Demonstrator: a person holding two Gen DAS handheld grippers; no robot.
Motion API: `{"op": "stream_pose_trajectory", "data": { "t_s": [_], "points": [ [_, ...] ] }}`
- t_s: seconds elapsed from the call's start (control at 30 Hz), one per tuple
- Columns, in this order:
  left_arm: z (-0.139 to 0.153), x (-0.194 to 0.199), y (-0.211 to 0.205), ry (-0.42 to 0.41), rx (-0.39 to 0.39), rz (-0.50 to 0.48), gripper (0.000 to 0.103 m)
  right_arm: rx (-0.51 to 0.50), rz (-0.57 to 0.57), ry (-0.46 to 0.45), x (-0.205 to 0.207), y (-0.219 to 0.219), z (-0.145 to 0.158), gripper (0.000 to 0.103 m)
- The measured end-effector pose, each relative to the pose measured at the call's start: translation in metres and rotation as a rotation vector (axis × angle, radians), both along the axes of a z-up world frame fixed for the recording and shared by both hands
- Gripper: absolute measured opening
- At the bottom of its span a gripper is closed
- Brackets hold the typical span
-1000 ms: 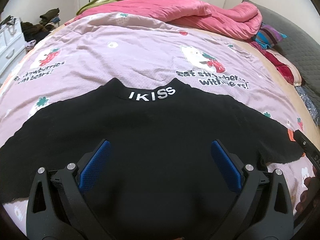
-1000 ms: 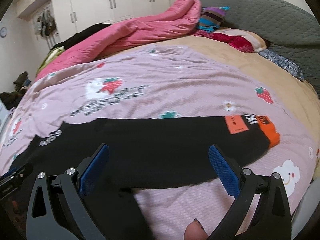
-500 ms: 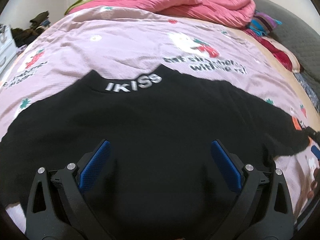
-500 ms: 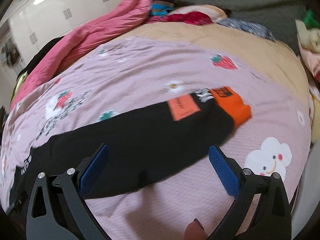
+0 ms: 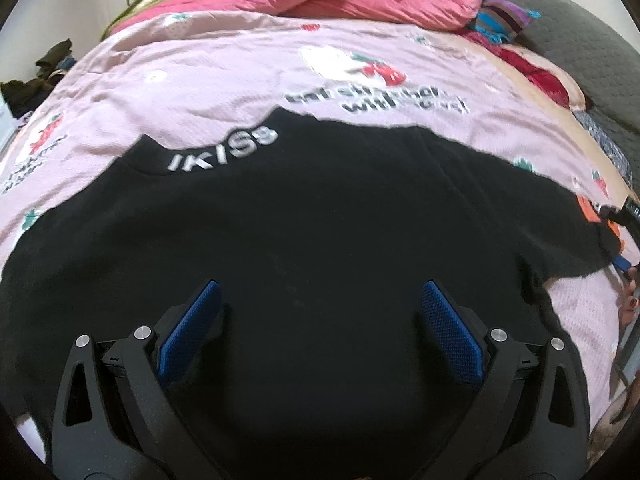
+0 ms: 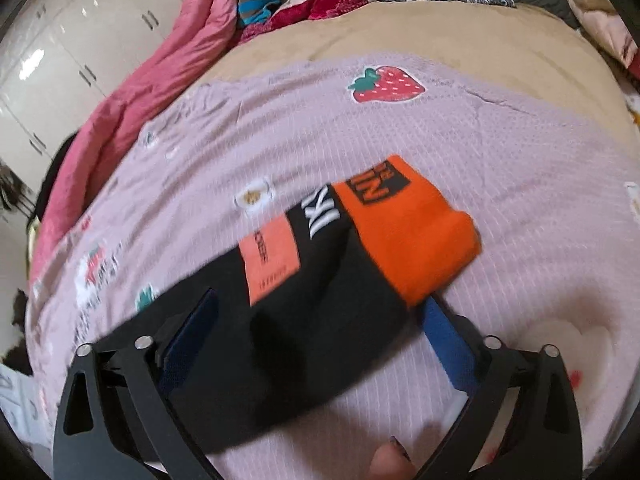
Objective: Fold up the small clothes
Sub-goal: 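Close the right gripper on the orange sleeve cuff and lift it, then carry the held cuff with the right gripper across the sweater body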
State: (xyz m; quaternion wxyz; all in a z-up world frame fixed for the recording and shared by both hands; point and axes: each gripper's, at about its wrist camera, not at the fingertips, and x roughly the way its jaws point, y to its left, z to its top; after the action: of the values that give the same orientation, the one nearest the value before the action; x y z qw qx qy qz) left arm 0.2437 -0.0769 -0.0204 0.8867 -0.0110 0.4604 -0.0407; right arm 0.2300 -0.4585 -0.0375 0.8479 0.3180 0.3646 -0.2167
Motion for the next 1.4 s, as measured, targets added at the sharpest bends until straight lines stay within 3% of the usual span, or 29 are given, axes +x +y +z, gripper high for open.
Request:
{"op": "stream_pose_trajectory", "data": {
  "t_s": [0.07,0.17,0.43,0.6,0.97,1.3,1.4],
  "points": [
    [0.007,-0.001,0.006,-0.017,-0.021,0.013,0.094,0.007,-0.025,-0.038,-0.003,-0.005,-0.001,0.047],
    [0.015,-0.002,0.016,-0.033,-0.045,0.032,0.094,0.036,-0.012,-0.123,-0.011,-0.006,0.005,0.015],
    [0.035,-0.002,0.05,-0.061,-0.092,0.107,0.094,0.024,0.149,-0.34,-0.024,0.04,0.047,0.013],
    [0.045,-0.009,0.069,-0.075,-0.136,0.131,0.094,-0.025,0.284,-0.395,-0.024,0.091,0.072,0.012],
    [0.051,-0.022,0.108,-0.069,-0.283,0.156,0.094,-0.101,0.585,-0.415,-0.02,0.209,0.09,0.012],
    [0.033,-0.03,0.142,0.018,-0.471,0.18,0.094,-0.184,0.787,-0.366,-0.021,0.295,0.077,0.012],
    [0.025,-0.032,0.15,0.056,-0.56,0.177,0.094,-0.226,0.842,-0.355,-0.021,0.318,0.073,0.012]
  ]
}}
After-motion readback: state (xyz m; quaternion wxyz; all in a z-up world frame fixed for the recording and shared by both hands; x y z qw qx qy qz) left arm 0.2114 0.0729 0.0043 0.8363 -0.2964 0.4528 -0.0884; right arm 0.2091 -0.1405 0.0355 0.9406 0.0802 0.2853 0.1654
